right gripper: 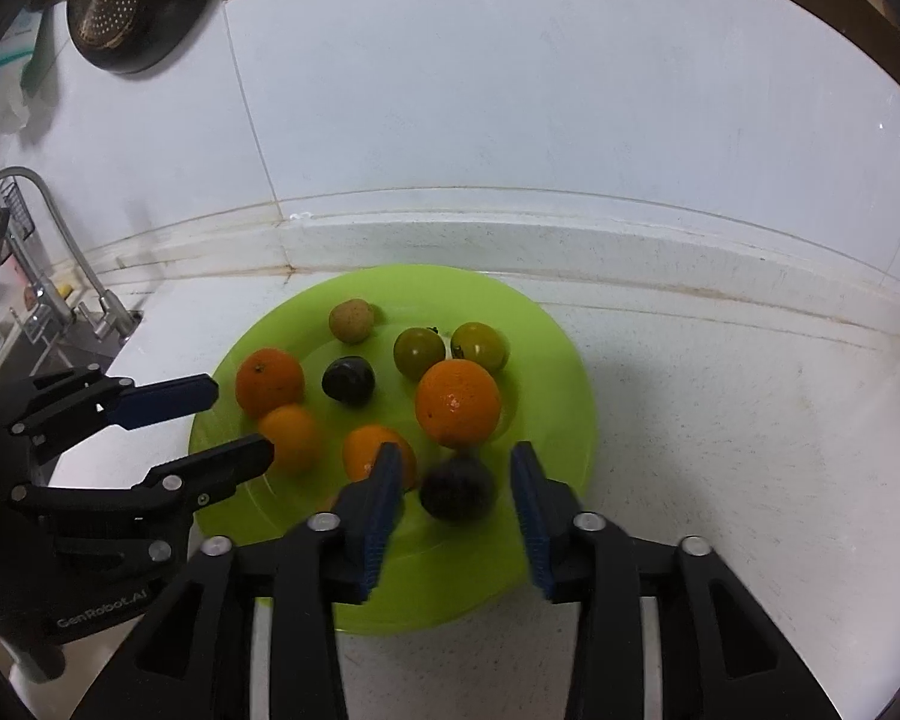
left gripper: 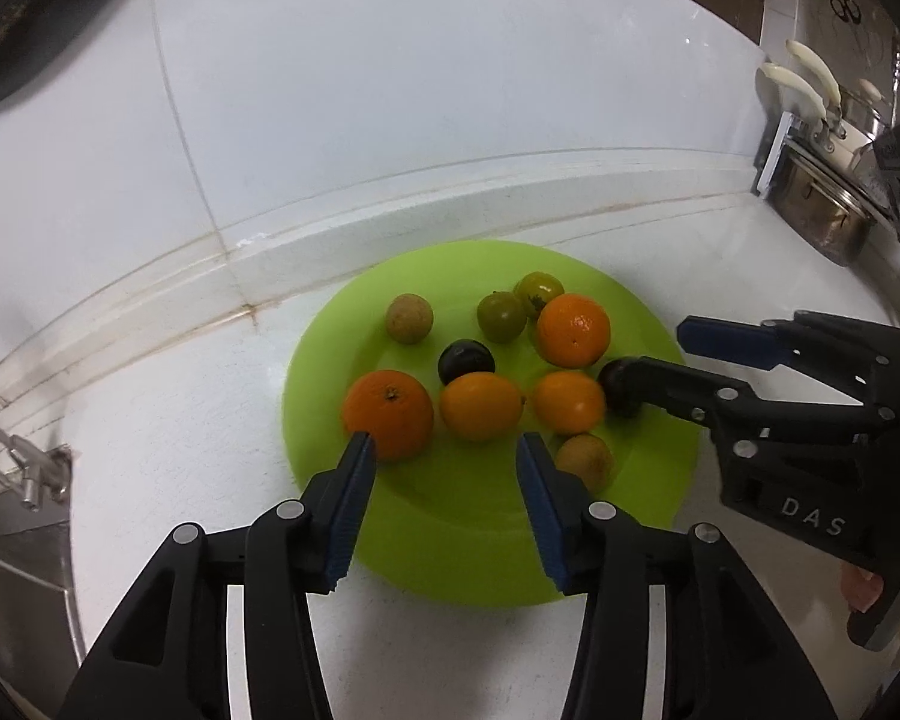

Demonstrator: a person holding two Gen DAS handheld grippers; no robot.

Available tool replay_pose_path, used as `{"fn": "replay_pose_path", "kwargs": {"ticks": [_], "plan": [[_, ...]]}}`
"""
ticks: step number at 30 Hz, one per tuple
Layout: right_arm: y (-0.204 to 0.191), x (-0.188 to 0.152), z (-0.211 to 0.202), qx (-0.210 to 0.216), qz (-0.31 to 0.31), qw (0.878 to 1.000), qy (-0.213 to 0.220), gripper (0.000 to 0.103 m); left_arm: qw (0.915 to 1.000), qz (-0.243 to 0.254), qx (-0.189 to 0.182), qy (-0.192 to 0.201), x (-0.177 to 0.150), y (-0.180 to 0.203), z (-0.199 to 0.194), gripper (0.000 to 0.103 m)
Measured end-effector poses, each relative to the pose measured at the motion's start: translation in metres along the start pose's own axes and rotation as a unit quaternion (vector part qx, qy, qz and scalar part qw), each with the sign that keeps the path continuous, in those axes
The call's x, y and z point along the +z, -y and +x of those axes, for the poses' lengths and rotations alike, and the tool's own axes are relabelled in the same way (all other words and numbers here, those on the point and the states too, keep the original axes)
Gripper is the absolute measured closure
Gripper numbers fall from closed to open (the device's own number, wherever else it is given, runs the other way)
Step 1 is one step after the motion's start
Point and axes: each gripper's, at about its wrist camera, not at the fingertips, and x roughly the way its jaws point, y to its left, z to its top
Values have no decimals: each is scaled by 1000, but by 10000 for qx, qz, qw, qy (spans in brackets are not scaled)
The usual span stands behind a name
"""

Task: Organize fruits

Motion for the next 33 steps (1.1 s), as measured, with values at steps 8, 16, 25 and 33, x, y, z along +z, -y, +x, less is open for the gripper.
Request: {"fn": "replay_pose_path", "kwargs": {"ticks": [8, 16, 25, 33], "plan": [[-7, -13, -35, -41, 241, 9995, 177, 62, 9992, -165, 279, 244, -12, -1, -39, 41], [-23, -33, -87, -233, 311, 9976, 575, 62, 9961, -174, 511, 702, -31, 6, -91, 30], [-31, -62, -139, -312, 362, 9952, 859, 50, 9886, -368, 794, 1226, -63, 26, -151, 14], [-34, -98, -190, -299, 252, 9941, 1009, 41, 9853, -568, 944, 1304, -96, 56, -189, 10]]}}
